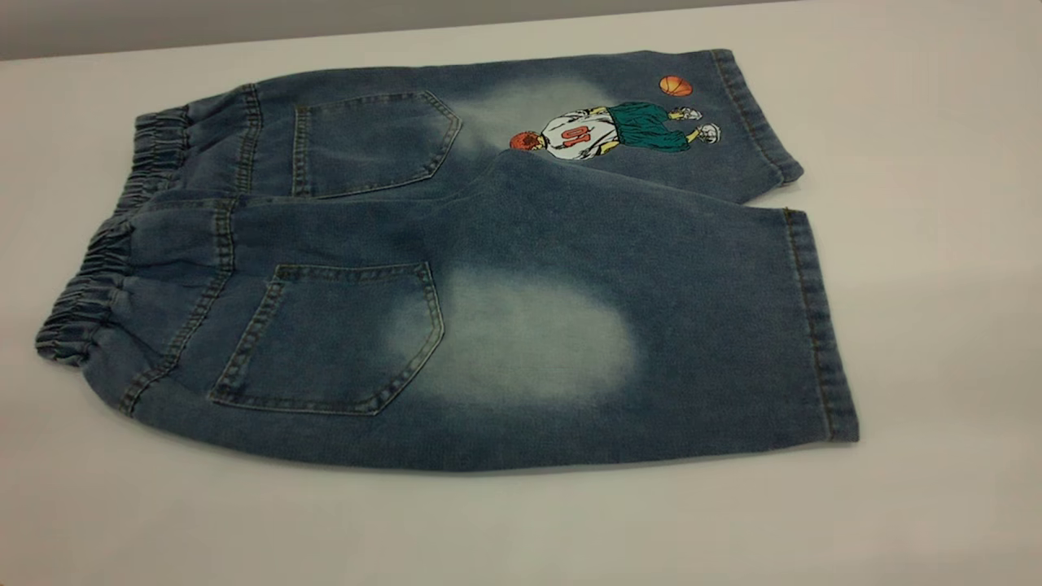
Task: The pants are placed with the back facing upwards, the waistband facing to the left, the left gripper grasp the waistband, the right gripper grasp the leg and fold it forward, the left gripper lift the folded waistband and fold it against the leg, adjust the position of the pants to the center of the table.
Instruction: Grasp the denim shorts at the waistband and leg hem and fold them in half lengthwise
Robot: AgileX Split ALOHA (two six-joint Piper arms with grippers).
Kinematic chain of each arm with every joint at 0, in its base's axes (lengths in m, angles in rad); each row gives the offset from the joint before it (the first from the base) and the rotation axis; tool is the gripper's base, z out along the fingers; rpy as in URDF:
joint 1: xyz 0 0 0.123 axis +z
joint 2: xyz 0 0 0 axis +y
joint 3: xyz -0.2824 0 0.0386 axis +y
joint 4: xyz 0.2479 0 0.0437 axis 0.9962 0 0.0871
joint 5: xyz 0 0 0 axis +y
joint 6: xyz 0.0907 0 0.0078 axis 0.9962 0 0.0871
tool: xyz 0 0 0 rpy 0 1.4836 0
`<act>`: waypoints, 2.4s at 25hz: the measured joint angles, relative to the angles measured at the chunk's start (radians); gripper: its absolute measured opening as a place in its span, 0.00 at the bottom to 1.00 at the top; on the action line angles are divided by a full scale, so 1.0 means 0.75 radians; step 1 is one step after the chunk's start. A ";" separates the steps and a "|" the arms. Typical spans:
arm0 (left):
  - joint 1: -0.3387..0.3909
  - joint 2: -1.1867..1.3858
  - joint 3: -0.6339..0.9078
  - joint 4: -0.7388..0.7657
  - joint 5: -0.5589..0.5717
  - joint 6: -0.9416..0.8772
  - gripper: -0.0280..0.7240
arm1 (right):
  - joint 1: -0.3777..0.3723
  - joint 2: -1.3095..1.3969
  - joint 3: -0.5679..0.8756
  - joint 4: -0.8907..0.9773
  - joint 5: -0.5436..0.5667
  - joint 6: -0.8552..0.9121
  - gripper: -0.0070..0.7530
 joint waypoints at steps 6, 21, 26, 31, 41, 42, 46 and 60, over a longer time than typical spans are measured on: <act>0.000 0.202 -0.053 -0.030 -0.177 -0.103 0.64 | 0.000 0.171 -0.069 0.074 -0.132 0.005 0.64; 0.000 1.017 -0.065 -0.348 -0.830 -0.078 0.64 | 0.000 1.086 -0.172 0.761 -0.515 -0.432 0.64; 0.000 1.254 -0.099 -0.349 -0.994 -0.078 0.64 | 0.000 1.377 -0.169 1.127 -0.351 -0.792 0.64; 0.000 1.413 -0.188 -0.349 -1.000 -0.028 0.64 | 0.000 1.659 -0.111 1.476 -0.248 -1.128 0.64; 0.000 1.490 -0.251 -0.348 -1.081 0.003 0.64 | 0.000 2.120 0.108 1.964 -0.277 -1.578 0.64; 0.000 1.490 -0.251 -0.347 -1.077 0.003 0.64 | 0.000 2.157 0.119 2.007 -0.271 -1.606 0.64; 0.000 1.489 -0.251 -0.346 -1.061 0.003 0.64 | 0.000 2.272 0.165 2.112 -0.236 -1.693 0.64; 0.000 1.489 -0.251 -0.346 -1.067 0.002 0.64 | 0.000 2.638 0.240 2.260 -0.231 -2.017 0.64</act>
